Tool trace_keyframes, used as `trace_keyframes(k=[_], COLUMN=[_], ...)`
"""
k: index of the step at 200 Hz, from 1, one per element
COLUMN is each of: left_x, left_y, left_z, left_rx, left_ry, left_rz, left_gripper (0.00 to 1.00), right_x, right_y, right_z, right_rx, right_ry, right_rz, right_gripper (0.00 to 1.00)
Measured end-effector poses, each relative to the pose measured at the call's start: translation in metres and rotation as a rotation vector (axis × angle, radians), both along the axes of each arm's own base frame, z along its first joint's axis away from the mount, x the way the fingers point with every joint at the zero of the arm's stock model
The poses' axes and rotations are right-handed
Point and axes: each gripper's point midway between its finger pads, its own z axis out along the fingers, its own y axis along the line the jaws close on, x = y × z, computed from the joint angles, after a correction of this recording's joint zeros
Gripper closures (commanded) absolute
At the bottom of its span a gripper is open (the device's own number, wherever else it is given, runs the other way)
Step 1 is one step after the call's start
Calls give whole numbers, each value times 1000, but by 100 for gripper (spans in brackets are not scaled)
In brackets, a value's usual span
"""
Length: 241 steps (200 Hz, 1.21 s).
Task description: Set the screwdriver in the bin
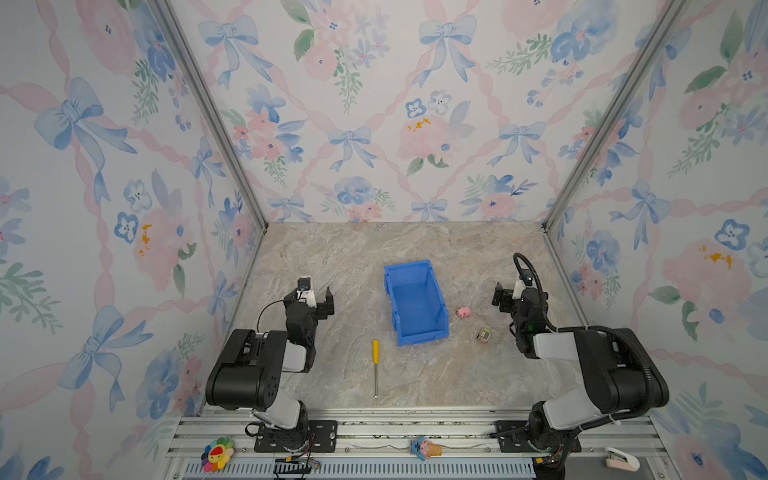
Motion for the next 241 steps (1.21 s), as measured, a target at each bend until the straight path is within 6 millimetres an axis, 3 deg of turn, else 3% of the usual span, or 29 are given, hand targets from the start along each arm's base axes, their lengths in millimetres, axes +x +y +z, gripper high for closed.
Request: trace_keyframes(k=[241], left_x=[-1], left_y=[-2], left_z=[0], left_rx=[2], left_ry=[6], left_rz=[-11], left_gripper=[3], right_x=[-2], right_y=[-1], right_z=[2], right_rx=[-18], right_ry=[1], right_rz=[-27], right_gripper=[3])
